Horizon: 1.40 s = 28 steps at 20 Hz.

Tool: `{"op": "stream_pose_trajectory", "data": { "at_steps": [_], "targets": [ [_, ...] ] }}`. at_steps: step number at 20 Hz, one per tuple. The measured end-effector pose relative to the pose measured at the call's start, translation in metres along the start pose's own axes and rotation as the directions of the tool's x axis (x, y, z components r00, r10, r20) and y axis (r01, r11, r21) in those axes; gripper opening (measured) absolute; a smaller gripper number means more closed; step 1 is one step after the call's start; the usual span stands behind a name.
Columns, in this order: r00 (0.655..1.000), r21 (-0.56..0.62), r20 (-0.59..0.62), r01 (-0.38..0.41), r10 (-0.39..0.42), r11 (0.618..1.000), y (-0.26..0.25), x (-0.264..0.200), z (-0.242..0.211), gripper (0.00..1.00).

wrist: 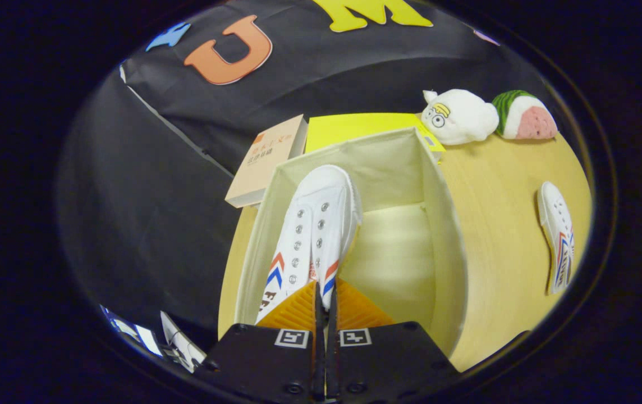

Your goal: Open the storage box then place both shoes into the box .Put the left shoe in first, then the right shoe, with the right side of both shoes facing outward in a uniform manner.

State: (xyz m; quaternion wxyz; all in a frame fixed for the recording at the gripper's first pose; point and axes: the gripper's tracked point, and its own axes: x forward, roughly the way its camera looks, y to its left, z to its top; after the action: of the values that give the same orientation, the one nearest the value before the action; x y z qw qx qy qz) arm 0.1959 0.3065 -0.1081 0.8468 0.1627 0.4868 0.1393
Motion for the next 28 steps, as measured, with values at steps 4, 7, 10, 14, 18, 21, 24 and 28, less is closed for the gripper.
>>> {"op": "stream_pose_trajectory", "data": {
  "at_steps": [4, 7, 10, 14, 18, 21, 24, 28],
  "targets": [
    [0.999, 0.045, -0.033, -0.022, 0.024, 0.999, 0.008, 0.016, -0.003, 0.09],
    [0.993, -0.009, -0.036, -0.115, 0.114, 0.993, 0.024, 0.008, 0.001, 0.2],
    [0.999, -0.165, -0.023, -0.03, 0.026, 0.986, 0.014, -0.007, 0.003, 0.4],
    [0.993, -0.305, 0.085, 0.102, -0.08, 0.947, 0.01, -0.032, 0.012, 0.45],
    [0.988, -0.322, 0.135, 0.11, -0.069, 0.94, 0.009, -0.057, 0.013, 0.45],
    [0.99, -0.303, 0.141, 0.071, -0.029, 0.95, 0.006, -0.071, 0.009, 0.45],
    [0.992, -0.277, 0.129, 0.021, 0.015, 0.961, -0.011, -0.09, 0.006, 0.45],
    [0.987, -0.234, 0.15, -0.014, 0.05, 0.972, -0.05, -0.111, 0.001, 0.45]
  ]
}}
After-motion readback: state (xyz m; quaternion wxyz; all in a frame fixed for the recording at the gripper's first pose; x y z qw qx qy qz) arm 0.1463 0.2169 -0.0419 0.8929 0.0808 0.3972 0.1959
